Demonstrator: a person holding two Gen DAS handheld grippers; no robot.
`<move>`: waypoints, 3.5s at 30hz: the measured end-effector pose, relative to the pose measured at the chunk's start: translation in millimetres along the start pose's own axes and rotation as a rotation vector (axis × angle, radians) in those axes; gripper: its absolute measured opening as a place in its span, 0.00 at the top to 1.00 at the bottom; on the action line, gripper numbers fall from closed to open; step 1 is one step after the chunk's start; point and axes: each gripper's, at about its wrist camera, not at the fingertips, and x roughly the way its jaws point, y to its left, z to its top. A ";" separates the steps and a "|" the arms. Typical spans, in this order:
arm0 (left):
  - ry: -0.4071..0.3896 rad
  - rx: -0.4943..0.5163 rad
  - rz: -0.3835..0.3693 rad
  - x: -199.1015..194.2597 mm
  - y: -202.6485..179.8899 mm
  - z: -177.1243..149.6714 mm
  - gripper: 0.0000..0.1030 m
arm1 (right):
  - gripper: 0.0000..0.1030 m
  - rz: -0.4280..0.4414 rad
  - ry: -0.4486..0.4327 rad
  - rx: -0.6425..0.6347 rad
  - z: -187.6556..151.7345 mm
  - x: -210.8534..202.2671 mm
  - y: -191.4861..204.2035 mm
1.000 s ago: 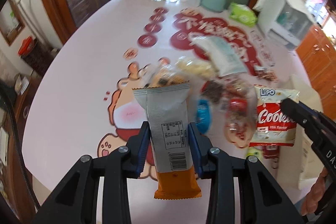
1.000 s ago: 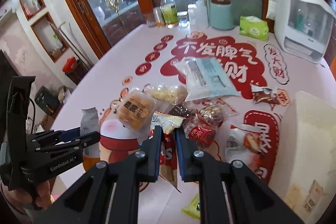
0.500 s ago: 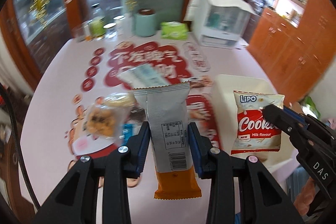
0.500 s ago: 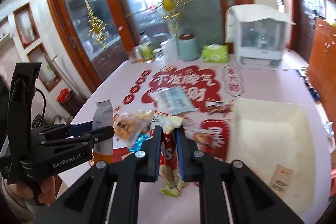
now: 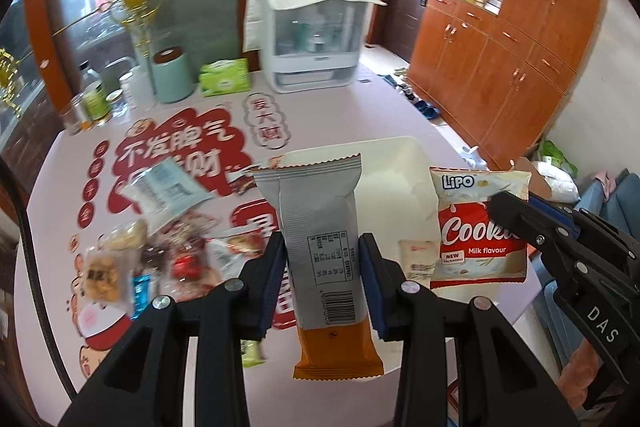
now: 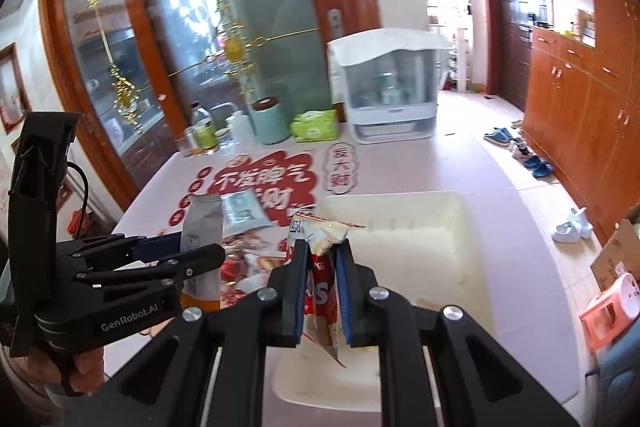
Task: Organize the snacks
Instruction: 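Lower both held snacks into the white tray and open both tools, then move both tools back over the snack pile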
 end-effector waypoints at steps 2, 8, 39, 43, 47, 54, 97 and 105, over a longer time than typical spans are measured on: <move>0.002 0.008 -0.006 6.2 -11.8 3.7 0.66 | 0.87 -0.015 -0.003 0.006 0.1 -3.8 -13.1; 0.018 0.021 -0.009 23.1 -40.7 12.3 0.65 | 0.87 -0.047 0.001 0.016 2.9 -6.5 -46.9; 0.055 0.049 0.137 96.2 -79.1 46.9 0.18 | 0.73 -0.109 0.108 0.003 31.2 66.6 -104.4; 0.060 0.050 0.146 95.8 -76.4 44.7 0.17 | 0.58 -0.113 0.101 0.001 31.1 67.4 -103.6; 0.068 0.036 0.151 93.6 -71.6 41.4 0.17 | 0.58 -0.110 0.108 0.003 30.0 69.8 -102.2; 0.061 0.008 0.156 83.2 -62.6 36.8 0.17 | 0.58 -0.104 0.124 0.014 25.3 69.2 -97.8; 0.056 -0.162 0.309 -14.6 110.6 -40.4 0.16 | 0.56 0.002 0.219 -0.020 -6.2 71.3 31.1; 0.055 -0.228 0.342 -31.9 182.7 -57.0 0.16 | 0.50 0.046 0.241 -0.077 -1.5 88.3 98.0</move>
